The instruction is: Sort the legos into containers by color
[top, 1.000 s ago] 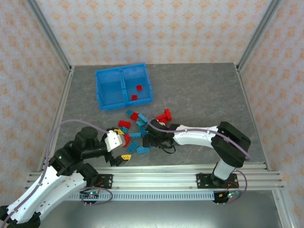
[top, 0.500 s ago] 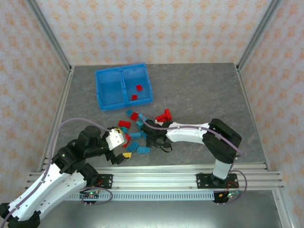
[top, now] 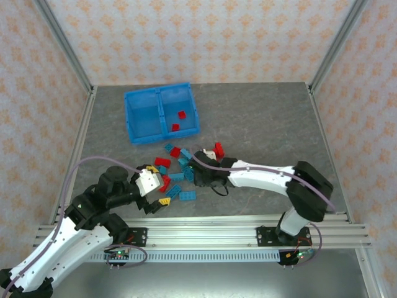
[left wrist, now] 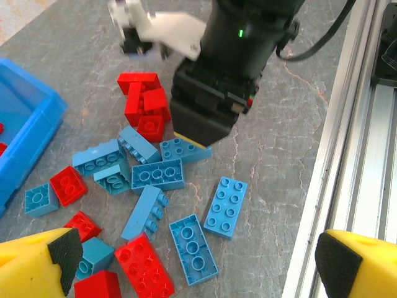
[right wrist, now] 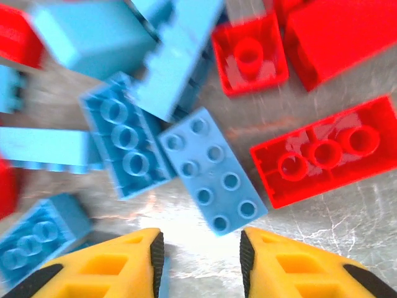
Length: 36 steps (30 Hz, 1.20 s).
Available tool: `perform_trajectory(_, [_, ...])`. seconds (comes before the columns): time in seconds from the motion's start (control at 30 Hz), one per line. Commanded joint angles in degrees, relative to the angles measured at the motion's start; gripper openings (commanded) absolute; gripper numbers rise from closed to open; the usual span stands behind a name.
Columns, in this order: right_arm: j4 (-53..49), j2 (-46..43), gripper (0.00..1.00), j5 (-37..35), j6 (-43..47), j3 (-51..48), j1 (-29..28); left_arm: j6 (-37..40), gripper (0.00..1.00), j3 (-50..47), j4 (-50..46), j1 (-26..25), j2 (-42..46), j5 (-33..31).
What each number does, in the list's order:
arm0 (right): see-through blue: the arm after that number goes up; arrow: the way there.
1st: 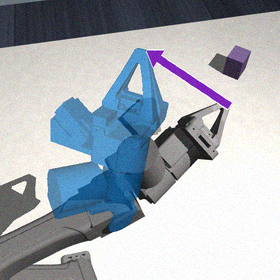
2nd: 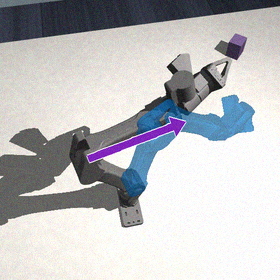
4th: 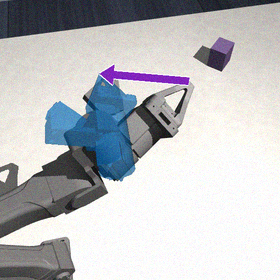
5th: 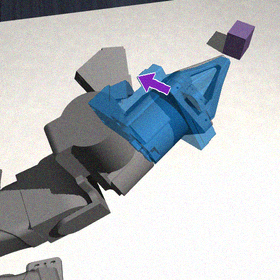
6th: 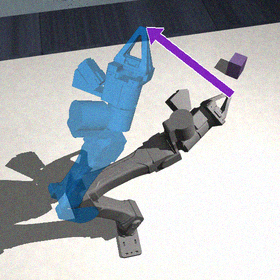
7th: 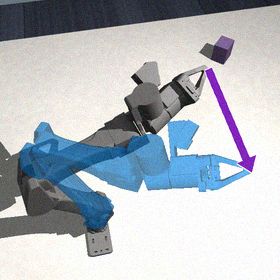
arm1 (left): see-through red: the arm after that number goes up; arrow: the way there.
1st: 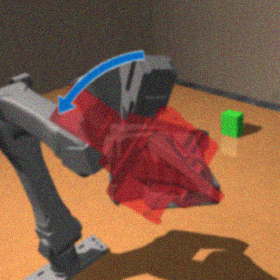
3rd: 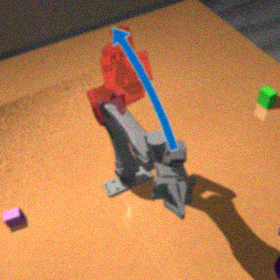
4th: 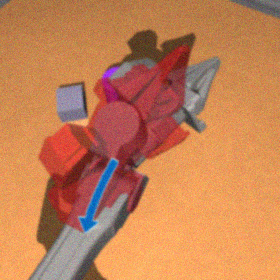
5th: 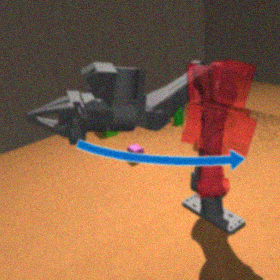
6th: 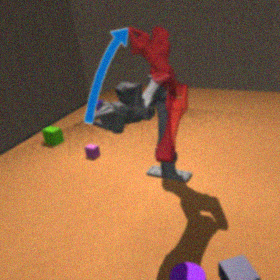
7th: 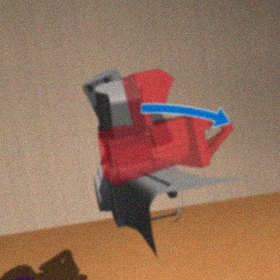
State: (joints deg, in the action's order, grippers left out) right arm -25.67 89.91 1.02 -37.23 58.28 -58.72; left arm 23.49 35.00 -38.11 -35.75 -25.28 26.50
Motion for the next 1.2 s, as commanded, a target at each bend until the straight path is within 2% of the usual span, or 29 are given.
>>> perform_trajectory(0.0, [-0.4,-4.1,0.45,-3.3,3.0,-0.2,0.1,0.0,1.00,-1.0,1.8,0.0,0.8,-1.2])
perform_trajectory(0.07, [0.3,-4.5,0.61,-2.8,4.5,-0.5,0.1,0.0,0.99,-1.0,1.9,0.0,0.7,-1.3])
perform_trajectory(0.1, [0.4,-4.0,0.63,-2.5,5.4,-0.3,0.1,0.0,1.00,-1.0,1.9,0.0,0.7,-1.2])
perform_trajectory(0.43, [-6.1,10.1,0.53,-3.8,14.6,9.6,0.2,-0.1,1.00,-1.1,1.7,0.0,1.7,-1.8])
perform_trajectory(0.53, [-8.5,14.1,0.50,-4.1,14.7,12.0,0.2,-0.1,1.00,-1.2,1.8,0.0,2.4,-2.2])
perform_trajectory(0.57, [-8.7,14.8,0.50,-4.7,14.5,12.2,0.2,-0.1,0.99,-1.2,1.8,0.0,2.6,-2.3])
perform_trajectory(0.63, [-8.7,16.3,0.58,-5.8,14.6,12.2,0.3,-0.1,1.00,-1.3,1.8,0.0,3.0,-2.5])
perform_trajectory(0.7, [-9.6,17.2,0.62,-7.0,14.9,12.6,0.3,-0.1,1.00,-1.3,1.9,0.0,3.3,-2.7])
perform_trajectory(0.8, [-9.9,18.1,0.62,-6.9,15.6,12.5,0.7,0.0,1.00,-1.4,1.9,0.0,3.2,-2.6])
perform_trajectory(0.93, [-8.2,18.4,0.52,-2.7,15.5,10.5,2.0,0.0,1.00,-1.4,2.0,0.0,3.1,-2.7])
perform_trajectory(1.07, [-8.8,18.0,0.47,-1.2,15.0,8.2,3.0,0.0,1.00,-1.4,2.0,0.0,3.1,-2.6])
perform_trajectory(1.17, [-7.4,16.3,0.49,1.8,15.1,5.5,3.1,0.0,1.00,-1.4,2.2,0.0,3.1,-2.6])
